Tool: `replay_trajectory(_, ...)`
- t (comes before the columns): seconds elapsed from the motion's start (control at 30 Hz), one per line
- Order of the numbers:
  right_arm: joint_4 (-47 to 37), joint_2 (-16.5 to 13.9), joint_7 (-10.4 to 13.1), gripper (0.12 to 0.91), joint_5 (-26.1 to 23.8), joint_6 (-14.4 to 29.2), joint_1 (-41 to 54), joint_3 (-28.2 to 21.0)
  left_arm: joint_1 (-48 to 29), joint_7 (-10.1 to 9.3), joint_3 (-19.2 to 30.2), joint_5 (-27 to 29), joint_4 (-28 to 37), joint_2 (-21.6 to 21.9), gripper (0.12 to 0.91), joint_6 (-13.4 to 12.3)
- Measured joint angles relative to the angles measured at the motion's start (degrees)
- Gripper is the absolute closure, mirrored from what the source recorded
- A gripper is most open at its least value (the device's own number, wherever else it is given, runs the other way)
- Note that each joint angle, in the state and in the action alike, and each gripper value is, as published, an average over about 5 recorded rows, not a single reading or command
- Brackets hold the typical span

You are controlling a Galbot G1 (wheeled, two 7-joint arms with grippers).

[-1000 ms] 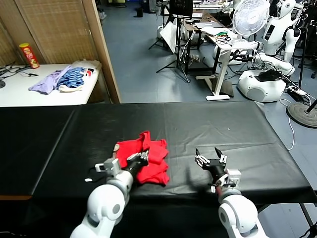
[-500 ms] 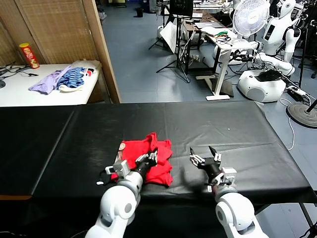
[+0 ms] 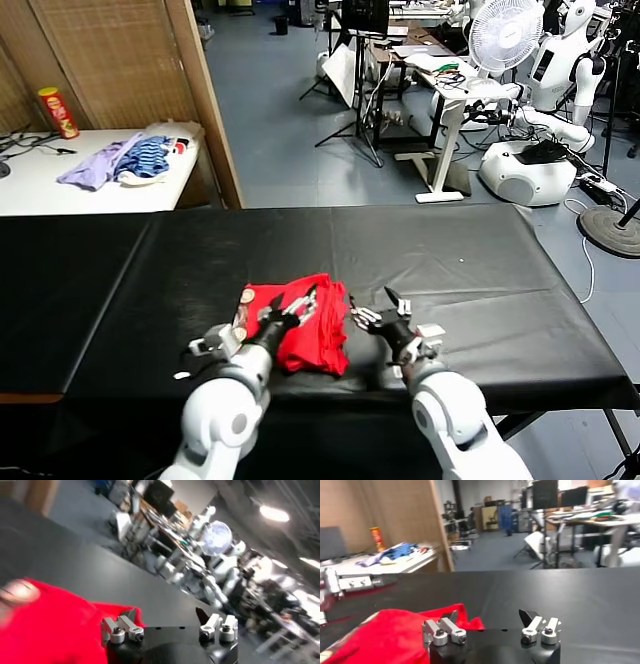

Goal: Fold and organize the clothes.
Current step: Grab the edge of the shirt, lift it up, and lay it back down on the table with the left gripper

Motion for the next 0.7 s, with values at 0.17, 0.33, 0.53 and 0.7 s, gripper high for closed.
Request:
replay_trajectory(0.17, -5.28, 0.87, -0.22, 0.227, -5.25, -1.76, 3.44, -4.84, 0.85, 0.73, -3.37, 1.34, 1.75, 2.01, 0.232, -0.59)
replay_trajectory(0.33, -7.72, 1.62, 2.67, 0.227, -14.20, -2.17, 3.64, -6.94, 0.44, 1.13, -5.54, 1.24, 3.53, 2.74, 0.232, -0.84)
replay_trajectory(0.53, -7.12, 2.79, 5.45, 0.227, -13.70, 2.13, 2.47, -6.53, 0.44, 1.97, -7.78, -0.68, 5.61, 2.82, 0.232, -1.87)
replay_trajectory(0.7, -2.58, 2.26, 5.79, 0.227, -5.96, 2.87, 0.84, -3.94, 1.39, 2.38, -10.07, -7.48, 6.87, 2.19, 0.232, -2.28)
